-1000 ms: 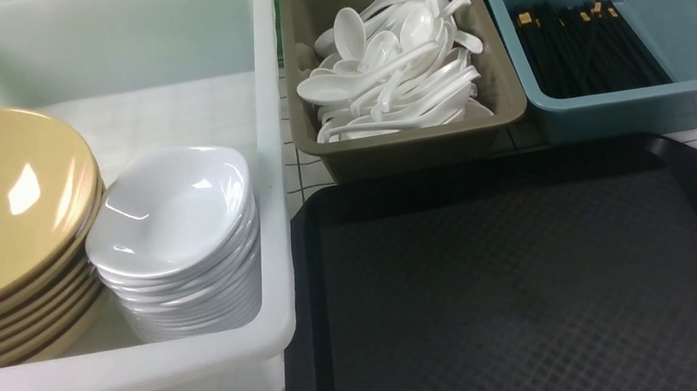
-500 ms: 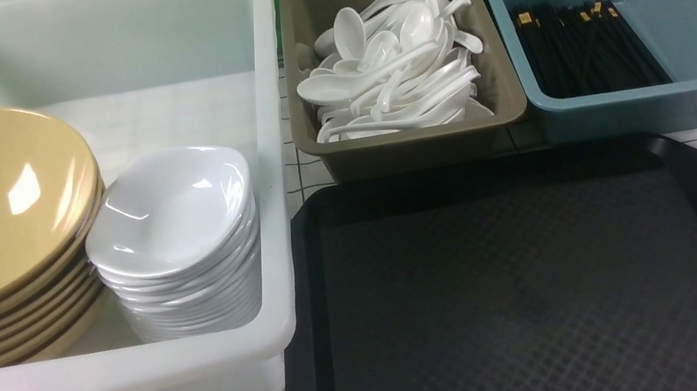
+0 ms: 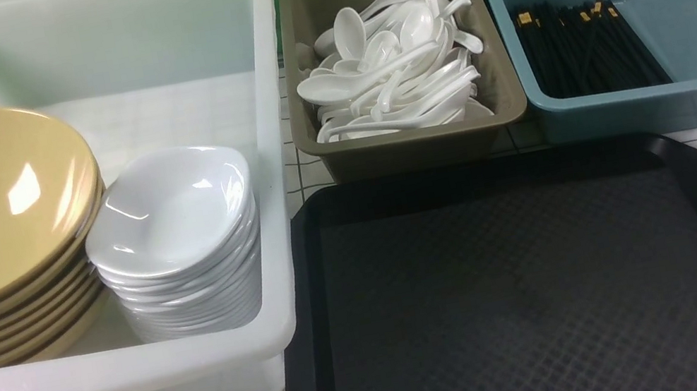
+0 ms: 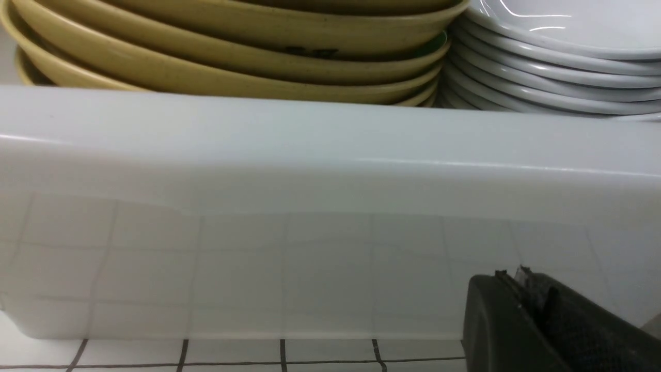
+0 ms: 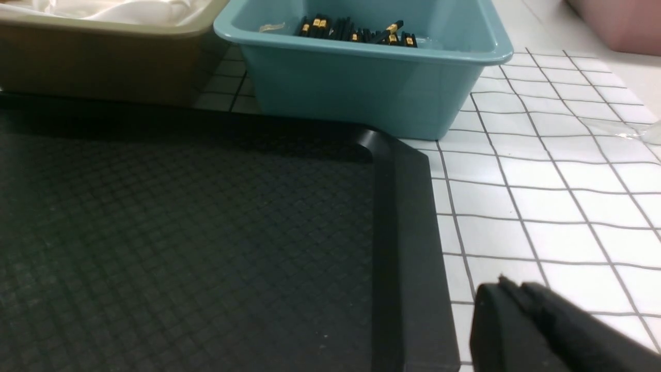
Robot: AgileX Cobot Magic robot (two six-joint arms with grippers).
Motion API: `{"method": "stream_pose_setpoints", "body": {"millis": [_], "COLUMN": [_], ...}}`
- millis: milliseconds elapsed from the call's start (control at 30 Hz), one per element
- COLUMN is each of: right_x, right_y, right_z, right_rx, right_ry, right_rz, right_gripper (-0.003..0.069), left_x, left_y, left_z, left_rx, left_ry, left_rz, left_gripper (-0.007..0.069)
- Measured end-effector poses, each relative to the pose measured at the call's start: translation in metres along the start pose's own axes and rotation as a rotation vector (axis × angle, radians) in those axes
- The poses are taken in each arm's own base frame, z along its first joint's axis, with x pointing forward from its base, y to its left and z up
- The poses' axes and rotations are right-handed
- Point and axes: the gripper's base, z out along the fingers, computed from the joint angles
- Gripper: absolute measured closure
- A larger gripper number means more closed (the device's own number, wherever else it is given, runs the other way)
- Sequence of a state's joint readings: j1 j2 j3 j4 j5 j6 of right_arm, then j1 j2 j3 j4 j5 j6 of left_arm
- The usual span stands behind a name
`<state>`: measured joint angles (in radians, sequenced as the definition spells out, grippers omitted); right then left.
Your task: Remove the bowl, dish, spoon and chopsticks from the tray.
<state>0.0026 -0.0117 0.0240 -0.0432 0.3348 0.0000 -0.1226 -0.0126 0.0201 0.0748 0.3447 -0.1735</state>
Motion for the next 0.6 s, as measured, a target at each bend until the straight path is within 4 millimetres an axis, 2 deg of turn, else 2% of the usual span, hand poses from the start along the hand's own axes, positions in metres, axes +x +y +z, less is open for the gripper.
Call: {"method": "stream_pose_setpoints", "body": {"millis": [600], "right_x": [0.0], "right_y": [0.0], "right_z": [0.0], "right_rx": [0.0], "right_ry": [0.0], "right_rz": [0.0], "right_gripper": [0.056], "left_x": [-0.0001], "left_y": [-0.0001], "left_z": [0.0001], "left_rx": [0.001], "left_ry": [-0.004], "left_rz": [0.003], "left_gripper": [0.0636]}}
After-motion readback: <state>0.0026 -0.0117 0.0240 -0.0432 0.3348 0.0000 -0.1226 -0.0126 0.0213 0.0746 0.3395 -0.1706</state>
